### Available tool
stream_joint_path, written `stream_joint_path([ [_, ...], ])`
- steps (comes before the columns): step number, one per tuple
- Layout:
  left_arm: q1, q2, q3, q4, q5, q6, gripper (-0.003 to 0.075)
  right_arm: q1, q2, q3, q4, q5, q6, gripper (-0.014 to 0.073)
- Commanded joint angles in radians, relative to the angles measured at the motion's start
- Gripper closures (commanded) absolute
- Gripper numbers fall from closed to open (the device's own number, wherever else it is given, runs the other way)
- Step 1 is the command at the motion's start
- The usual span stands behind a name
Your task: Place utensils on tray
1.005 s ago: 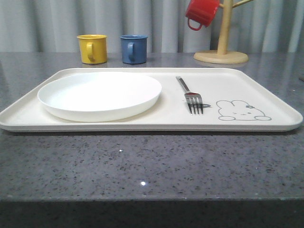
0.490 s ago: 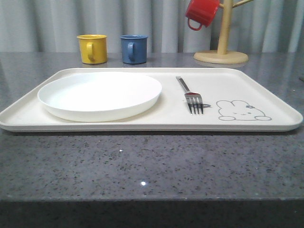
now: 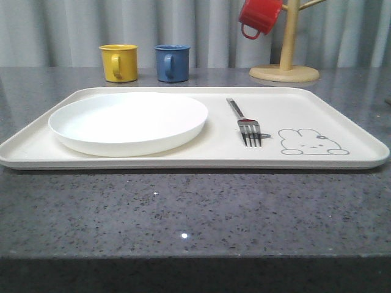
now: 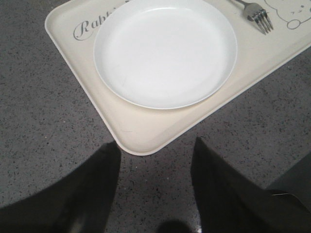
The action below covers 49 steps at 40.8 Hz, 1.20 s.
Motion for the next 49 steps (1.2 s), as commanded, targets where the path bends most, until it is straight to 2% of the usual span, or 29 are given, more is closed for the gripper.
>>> stream_joint_path([
  [1, -0.006, -0.004, -0.029, -0.007, -0.068, -0.012, 0.0382, -0.006, -0.027, -0.023, -0.011, -0.021, -0.006, 0.0349],
  [8, -0.006, -0.004, -0.029, -0.007, -0.068, -0.012, 0.0382, -0.006, -0.017, -0.023, -0.011, -0.019, -0.006, 0.0375],
  [15, -0.006, -0.004, -0.029, -0.007, -0.068, -0.012, 0.0382, -0.006, -0.017, -0.023, -0.01, -0.015, -0.006, 0.055],
  [17, -0.006, -0.004, -0.029, -0.007, -0.068, -0.012, 0.0382, -0.004, -0.02, -0.025, -0.011, -0.016, -0.006, 0.0577],
  [24, -0.006, -0.004, -0.029, -0.007, -0.068, -0.012, 0.0382, 0.016, -0.061, -0.059, -0.01, 0.019, -0.006, 0.0589],
  [28, -0.006, -0.004, -0.029, -0.007, -0.073, -0.012, 0.0382, 0.095, -0.09, -0.133, 0.034, 0.131, -0.009, 0.0589],
  [32, -0.006, -0.004, -0.029, -0.007, -0.077, -0.012, 0.0382, 0.185, -0.09, -0.177, 0.036, 0.158, -0.01, 0.0589],
  [37, -0.006, -0.004, -0.029, -0.007, -0.077, -0.012, 0.0382, 0.298, -0.087, -0.193, 0.073, 0.119, 0.011, 0.0589],
  [40, -0.006, -0.004, -0.029, -0.007, -0.077, -0.012, 0.0382, 0.347, -0.078, -0.193, 0.101, 0.077, 0.065, 0.0589],
  [49, -0.006, -0.004, -0.029, -0.007, -0.077, -0.012, 0.0382, 0.428, -0.024, -0.193, 0.132, -0.029, 0.229, 0.0589],
])
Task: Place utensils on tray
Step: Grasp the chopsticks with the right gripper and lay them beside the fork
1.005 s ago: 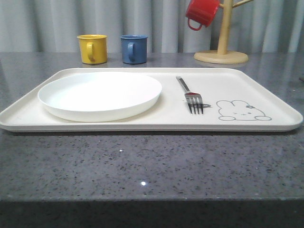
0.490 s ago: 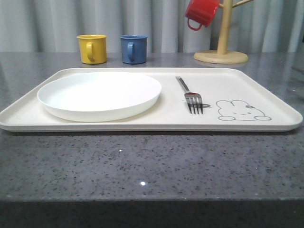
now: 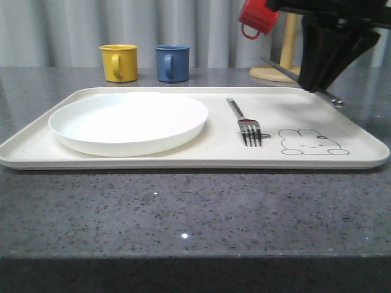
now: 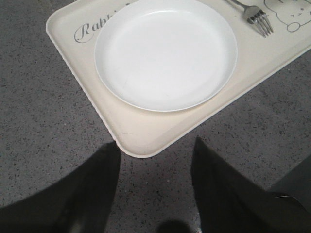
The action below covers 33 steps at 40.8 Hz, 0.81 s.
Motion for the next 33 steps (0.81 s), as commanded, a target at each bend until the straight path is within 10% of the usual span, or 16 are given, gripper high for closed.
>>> stream_joint_path([
  [1, -0.006, -0.004, -0.029, -0.007, -0.067, -0.012, 0.0382, 0.018, -0.007, -0.033, 0.016, -0.077, 0.071, 0.0589],
  [33, -0.006, -0.004, -0.029, -0.007, -0.067, -0.012, 0.0382, 0.021, 0.012, -0.033, -0.036, -0.112, 0.148, 0.0358],
])
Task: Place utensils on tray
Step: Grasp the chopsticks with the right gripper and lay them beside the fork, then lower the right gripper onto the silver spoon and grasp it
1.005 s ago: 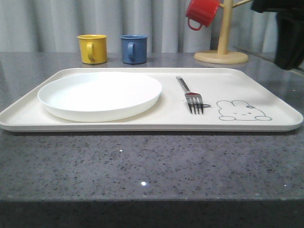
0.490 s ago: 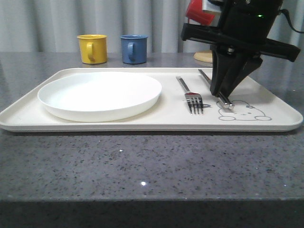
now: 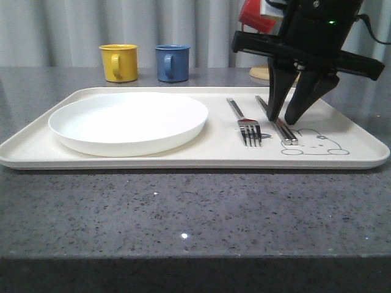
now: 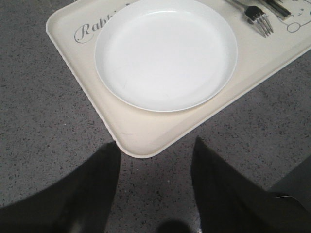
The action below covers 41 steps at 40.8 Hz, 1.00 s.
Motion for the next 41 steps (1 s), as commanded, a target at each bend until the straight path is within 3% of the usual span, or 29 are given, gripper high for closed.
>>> stream_joint_path([
  [1, -0.006, -0.004, -0.029, -0.007, -0.067, -0.012, 0.0382, -0.001, -0.1, -0.031, -0.067, -0.013, -0.038, 0.0358],
  [11, -0.006, -0.004, -0.029, -0.007, -0.067, -0.012, 0.0382, -0.013, -0.256, -0.031, -0.358, 0.144, -0.044, 0.0358],
  [18, -0.006, -0.004, -0.029, -0.006, -0.067, -0.012, 0.0382, -0.097, -0.347, -0.031, -0.475, 0.218, -0.066, 0.036],
  [28, -0.006, -0.004, -0.029, -0.006, -0.067, -0.012, 0.0382, -0.291, -0.359, -0.025, -0.444, 0.3, -0.231, 0.036],
  [41, -0.006, -0.004, -0.029, -0.006, -0.067, -0.012, 0.0382, -0.502, -0.294, -0.021, -0.242, 0.351, -0.423, 0.036],
])
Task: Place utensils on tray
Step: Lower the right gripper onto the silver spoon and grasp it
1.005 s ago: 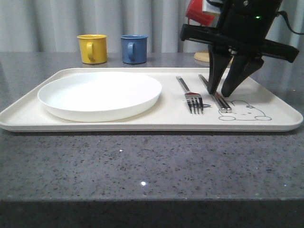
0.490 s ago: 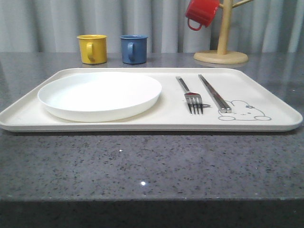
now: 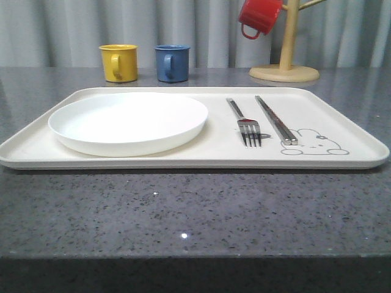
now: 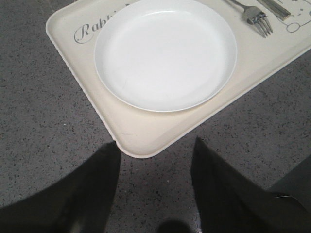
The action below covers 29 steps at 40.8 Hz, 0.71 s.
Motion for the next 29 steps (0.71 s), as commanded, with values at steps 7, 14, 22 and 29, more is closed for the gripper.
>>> stream_joint_path([
  [7, -0.006, -0.004, -0.029, -0.006, -0.066, -0.012, 0.0382, -0.116, 0.068, -0.021, 0.094, 0.09, -0.127, 0.036],
  [14, -0.006, -0.004, -0.029, -0.006, -0.064, -0.012, 0.0382, -0.123, 0.132, -0.021, 0.101, 0.081, -0.127, 0.036],
  [22, -0.006, -0.004, -0.029, -0.006, -0.064, -0.012, 0.0382, -0.123, 0.197, -0.023, 0.123, 0.073, -0.128, 0.036],
  [29, -0.006, -0.004, -0.029, -0.006, -0.064, -0.012, 0.0382, -0.123, 0.231, -0.024, 0.125, 0.029, -0.128, 0.036],
])
